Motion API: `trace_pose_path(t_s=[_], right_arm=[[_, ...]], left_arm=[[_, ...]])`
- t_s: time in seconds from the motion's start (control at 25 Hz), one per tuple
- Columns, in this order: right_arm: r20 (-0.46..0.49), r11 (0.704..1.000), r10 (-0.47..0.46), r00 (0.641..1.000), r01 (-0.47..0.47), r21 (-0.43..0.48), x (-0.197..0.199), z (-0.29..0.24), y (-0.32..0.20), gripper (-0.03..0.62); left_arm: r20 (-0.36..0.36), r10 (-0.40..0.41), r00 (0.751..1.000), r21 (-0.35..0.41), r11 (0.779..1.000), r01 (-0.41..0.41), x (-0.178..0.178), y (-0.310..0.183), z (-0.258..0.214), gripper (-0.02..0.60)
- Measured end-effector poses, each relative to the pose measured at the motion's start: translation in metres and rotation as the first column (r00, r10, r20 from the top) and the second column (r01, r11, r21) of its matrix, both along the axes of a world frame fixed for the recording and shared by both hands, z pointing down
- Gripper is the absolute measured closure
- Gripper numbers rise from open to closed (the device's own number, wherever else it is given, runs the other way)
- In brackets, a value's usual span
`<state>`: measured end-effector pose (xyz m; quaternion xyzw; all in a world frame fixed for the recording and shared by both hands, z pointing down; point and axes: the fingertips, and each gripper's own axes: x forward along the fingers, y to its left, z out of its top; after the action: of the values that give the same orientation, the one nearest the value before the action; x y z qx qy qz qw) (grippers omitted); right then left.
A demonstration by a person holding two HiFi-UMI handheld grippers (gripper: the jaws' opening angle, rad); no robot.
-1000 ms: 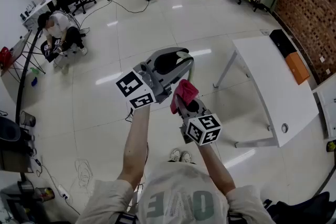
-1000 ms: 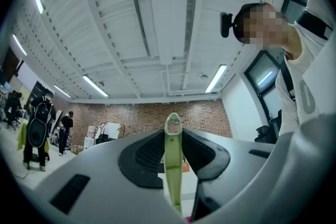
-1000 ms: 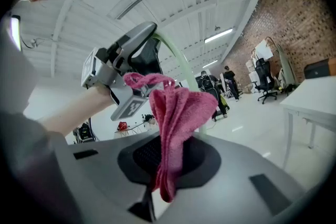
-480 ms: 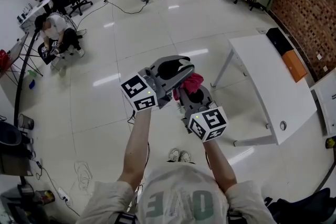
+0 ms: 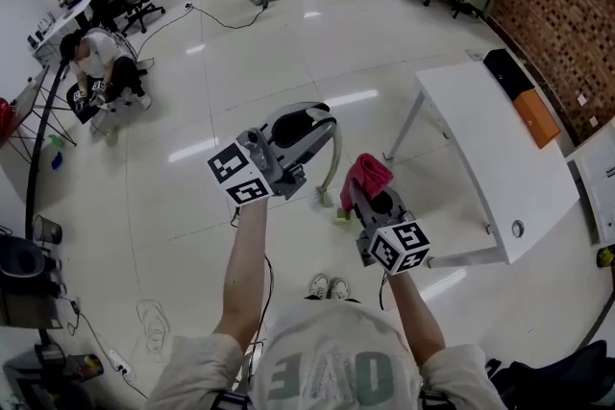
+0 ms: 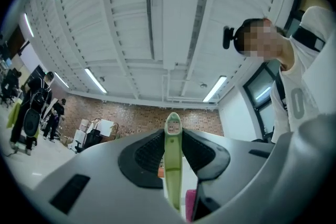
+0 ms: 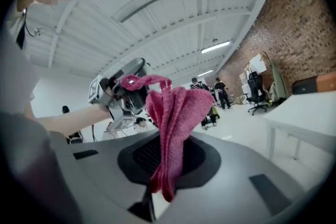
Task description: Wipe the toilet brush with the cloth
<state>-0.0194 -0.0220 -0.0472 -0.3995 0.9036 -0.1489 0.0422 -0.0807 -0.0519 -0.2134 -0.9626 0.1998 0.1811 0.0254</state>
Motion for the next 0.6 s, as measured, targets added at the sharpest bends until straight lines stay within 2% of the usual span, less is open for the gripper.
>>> trace_pose_path(t_s=[0.16, 0.4, 0.48, 0.6], right_arm=[[-0.058, 0.992, 0.112, 0.992, -0.115, -0.051, 0.049, 0.034, -0.011, 0.563], [-0.093, 0.982, 0.180, 0.979, -0.185, -0.043, 0.094, 0.045, -0.047, 0.563], [-0.114, 0.982, 0.182, 0.977, -0.187, -0.032, 0.102, 0.057, -0.054, 0.563], [-0.138, 0.988, 0.156, 0.978, -0.155, 0.018, 0.107, 0.097, -0.066, 0.563]], left_arm=[[-0.015, 0.079, 0.997, -0.001, 0.997, -0.079, 0.001, -0.001, 0.009, 0.472], [-0.008, 0.145, 0.989, -0.002, 0.989, -0.145, 0.011, -0.021, 0.027, 0.472], [0.006, 0.195, 0.981, 0.010, 0.981, -0.195, 0.020, -0.022, 0.038, 0.472], [0.047, 0.295, 0.954, 0.062, 0.953, -0.297, 0.033, -0.020, 0.076, 0.472]])
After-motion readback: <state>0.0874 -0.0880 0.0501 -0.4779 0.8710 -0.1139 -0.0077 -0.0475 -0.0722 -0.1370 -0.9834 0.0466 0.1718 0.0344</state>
